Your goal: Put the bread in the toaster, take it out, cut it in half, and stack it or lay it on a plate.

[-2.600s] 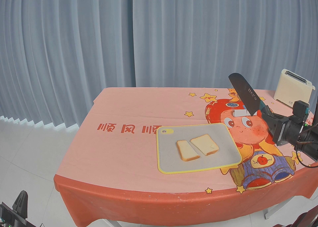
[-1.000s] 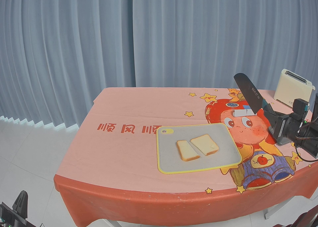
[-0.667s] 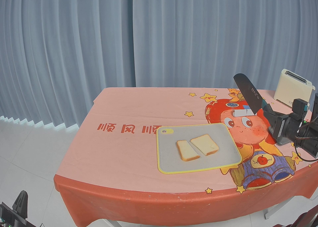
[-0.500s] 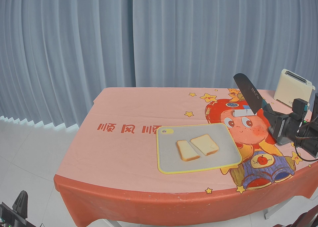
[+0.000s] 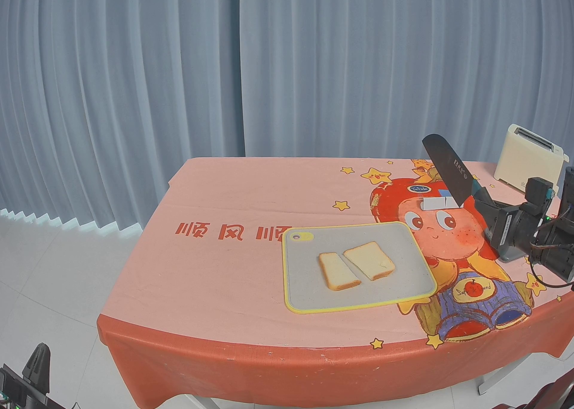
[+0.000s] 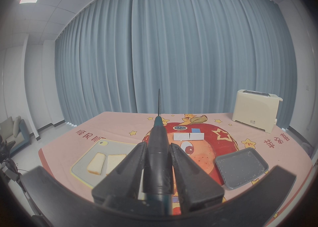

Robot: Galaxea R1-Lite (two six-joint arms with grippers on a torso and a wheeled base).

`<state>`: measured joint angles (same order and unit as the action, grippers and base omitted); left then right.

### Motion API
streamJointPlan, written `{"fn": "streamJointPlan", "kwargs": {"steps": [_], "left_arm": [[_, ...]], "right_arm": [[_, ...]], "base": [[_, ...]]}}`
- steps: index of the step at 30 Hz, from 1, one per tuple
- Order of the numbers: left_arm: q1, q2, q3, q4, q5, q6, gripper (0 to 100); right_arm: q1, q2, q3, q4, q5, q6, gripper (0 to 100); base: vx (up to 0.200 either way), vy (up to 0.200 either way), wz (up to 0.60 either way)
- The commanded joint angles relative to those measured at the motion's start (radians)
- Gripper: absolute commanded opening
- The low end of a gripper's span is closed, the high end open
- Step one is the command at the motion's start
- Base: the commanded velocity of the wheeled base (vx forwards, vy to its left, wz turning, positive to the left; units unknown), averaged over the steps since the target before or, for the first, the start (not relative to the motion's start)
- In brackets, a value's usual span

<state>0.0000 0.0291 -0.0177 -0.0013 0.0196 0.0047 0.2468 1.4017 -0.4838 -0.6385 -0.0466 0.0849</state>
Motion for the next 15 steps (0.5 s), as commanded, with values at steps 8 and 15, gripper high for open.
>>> {"fn": "streamJointPlan", "kwargs": {"steps": [8,15], "left_arm": [[0.0,0.002,0.018,0.0,0.0,0.0,0],[0.0,0.002,0.018,0.0,0.0,0.0,0]], "right_arm": [[-0.057,0.077,-0.018,0.0,0.002,-0.001,0],[-0.103,0.16,-0.033,-0.059,0.002,-0.001,0]], "base": [[0.0,0.0,0.0],[0.0,0.0,0.0]]}}
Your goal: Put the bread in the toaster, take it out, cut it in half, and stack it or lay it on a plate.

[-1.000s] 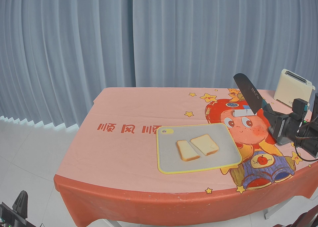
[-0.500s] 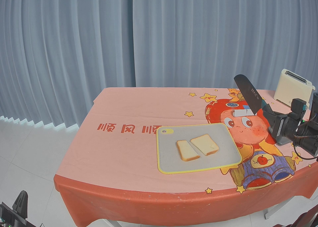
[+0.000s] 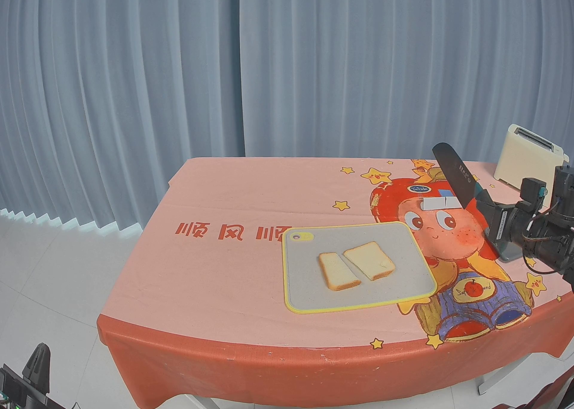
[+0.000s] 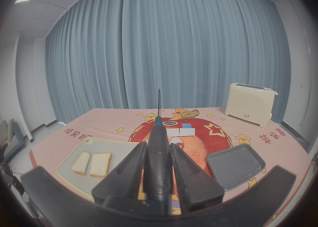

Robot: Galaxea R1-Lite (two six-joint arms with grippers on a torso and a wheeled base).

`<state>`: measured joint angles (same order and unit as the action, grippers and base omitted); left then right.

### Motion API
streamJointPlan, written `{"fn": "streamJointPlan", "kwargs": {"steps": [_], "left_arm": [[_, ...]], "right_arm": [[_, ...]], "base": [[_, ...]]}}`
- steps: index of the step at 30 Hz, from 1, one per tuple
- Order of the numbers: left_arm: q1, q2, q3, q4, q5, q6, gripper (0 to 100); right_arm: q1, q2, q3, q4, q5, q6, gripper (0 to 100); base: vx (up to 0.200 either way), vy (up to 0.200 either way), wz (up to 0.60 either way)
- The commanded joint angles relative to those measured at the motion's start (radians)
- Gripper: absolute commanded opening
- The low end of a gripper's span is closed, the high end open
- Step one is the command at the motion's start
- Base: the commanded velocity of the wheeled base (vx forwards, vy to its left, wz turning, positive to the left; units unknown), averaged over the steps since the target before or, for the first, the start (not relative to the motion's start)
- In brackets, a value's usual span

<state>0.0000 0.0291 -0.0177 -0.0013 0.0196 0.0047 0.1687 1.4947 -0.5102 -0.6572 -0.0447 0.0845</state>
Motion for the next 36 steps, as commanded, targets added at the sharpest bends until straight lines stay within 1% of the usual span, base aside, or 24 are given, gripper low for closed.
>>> {"fn": "streamJointPlan", "kwargs": {"steps": [1,3,8,36], "left_arm": [[0.0,0.002,0.018,0.0,0.0,0.0,0],[0.0,0.002,0.018,0.0,0.0,0.0,0],[0.0,0.002,0.018,0.0,0.0,0.0,0],[0.0,0.002,0.018,0.0,0.0,0.0,0]], "right_arm": [[-0.034,0.081,-0.004,-0.068,0.002,0.0,0],[-0.048,0.101,0.002,-0.122,0.005,0.0,0],[-0.061,0.125,0.01,-0.173,0.005,0.0,0],[-0.077,0.118,-0.002,-0.174,0.006,0.003,0]], "base": [[0.0,0.0,0.0],[0.0,0.0,0.0],[0.0,0.0,0.0],[0.0,0.0,0.0]]}}
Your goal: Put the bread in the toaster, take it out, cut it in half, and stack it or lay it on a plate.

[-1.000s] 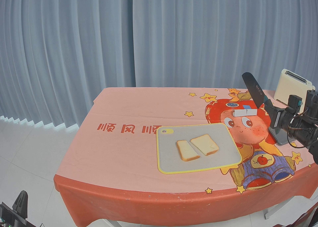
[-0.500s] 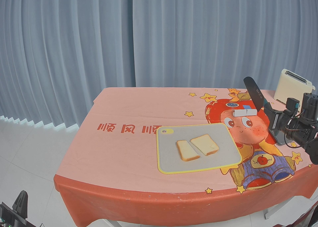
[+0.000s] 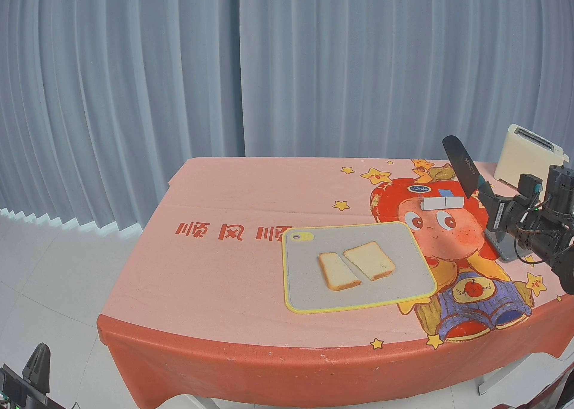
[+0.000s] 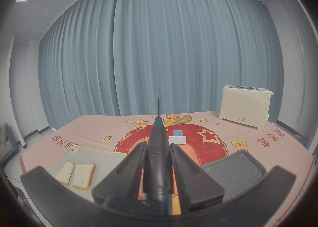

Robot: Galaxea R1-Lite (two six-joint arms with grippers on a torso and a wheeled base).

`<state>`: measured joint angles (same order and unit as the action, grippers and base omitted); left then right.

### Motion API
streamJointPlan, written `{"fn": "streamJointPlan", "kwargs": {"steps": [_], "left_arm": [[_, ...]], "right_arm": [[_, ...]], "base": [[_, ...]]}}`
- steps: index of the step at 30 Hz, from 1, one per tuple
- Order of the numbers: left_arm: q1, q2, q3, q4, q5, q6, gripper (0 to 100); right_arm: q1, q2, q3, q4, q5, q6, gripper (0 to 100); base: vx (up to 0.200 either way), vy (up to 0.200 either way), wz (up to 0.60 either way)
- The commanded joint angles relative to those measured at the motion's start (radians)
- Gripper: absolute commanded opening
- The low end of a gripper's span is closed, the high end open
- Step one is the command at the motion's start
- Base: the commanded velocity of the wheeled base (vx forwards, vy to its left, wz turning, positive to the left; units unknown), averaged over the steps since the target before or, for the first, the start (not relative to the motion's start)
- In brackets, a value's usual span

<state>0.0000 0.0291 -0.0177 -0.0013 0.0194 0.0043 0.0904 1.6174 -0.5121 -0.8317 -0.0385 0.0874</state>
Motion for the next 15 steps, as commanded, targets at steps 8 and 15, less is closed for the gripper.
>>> {"fn": "streamJointPlan", "kwargs": {"steps": [8,15], "left_arm": [[0.0,0.002,0.018,0.0,0.001,0.0,0],[0.0,0.002,0.018,0.0,0.001,0.0,0]], "right_arm": [[-0.006,-0.001,0.0,0.0,0.002,0.0,0],[-0.02,0.021,0.004,0.002,0.032,0.0,0]], "base": [[0.0,0.0,0.0],[0.0,0.0,0.0]]}}
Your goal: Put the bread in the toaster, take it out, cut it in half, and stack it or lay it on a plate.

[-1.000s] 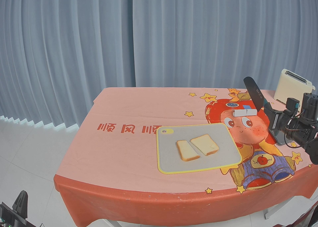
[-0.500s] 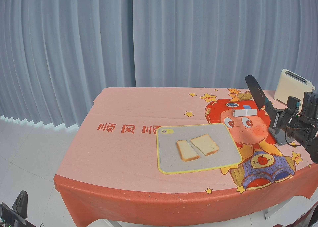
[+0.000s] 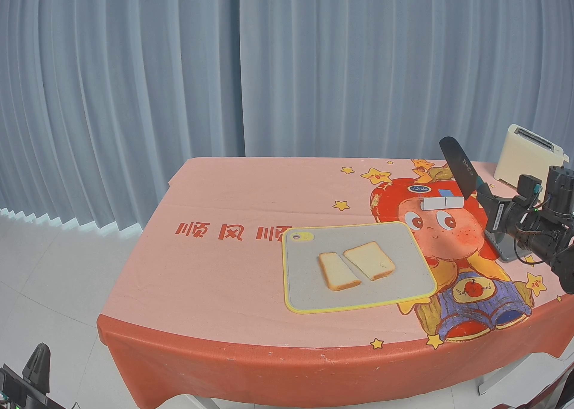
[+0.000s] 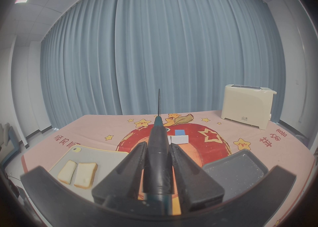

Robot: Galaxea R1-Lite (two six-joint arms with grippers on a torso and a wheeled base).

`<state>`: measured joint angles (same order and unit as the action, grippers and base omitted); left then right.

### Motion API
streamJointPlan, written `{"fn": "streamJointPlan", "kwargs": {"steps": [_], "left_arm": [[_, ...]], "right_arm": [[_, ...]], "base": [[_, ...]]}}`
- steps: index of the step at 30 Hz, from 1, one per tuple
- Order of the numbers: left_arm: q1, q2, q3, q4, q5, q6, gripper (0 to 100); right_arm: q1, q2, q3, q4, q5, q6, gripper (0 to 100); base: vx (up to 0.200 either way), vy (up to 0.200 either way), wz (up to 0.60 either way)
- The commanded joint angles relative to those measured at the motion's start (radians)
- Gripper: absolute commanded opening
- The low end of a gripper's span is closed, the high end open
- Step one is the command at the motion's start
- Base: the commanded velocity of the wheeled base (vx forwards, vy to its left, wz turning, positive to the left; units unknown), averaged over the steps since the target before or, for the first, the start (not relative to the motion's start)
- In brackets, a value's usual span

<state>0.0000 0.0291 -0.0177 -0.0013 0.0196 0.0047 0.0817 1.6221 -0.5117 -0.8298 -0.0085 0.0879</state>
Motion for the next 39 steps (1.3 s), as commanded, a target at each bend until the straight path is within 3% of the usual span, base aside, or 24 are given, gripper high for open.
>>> {"fn": "streamJointPlan", "kwargs": {"steps": [1,39], "left_arm": [[0.0,0.002,0.018,0.0,0.0,0.0,0],[0.0,0.002,0.018,0.0,0.0,0.0,0]], "right_arm": [[-0.013,0.018,0.005,0.0,0.004,-0.002,0],[-0.056,0.101,0.036,0.014,0.004,-0.023,0]], "base": [[0.0,0.0,0.0],[0.0,0.0,0.0]]}}
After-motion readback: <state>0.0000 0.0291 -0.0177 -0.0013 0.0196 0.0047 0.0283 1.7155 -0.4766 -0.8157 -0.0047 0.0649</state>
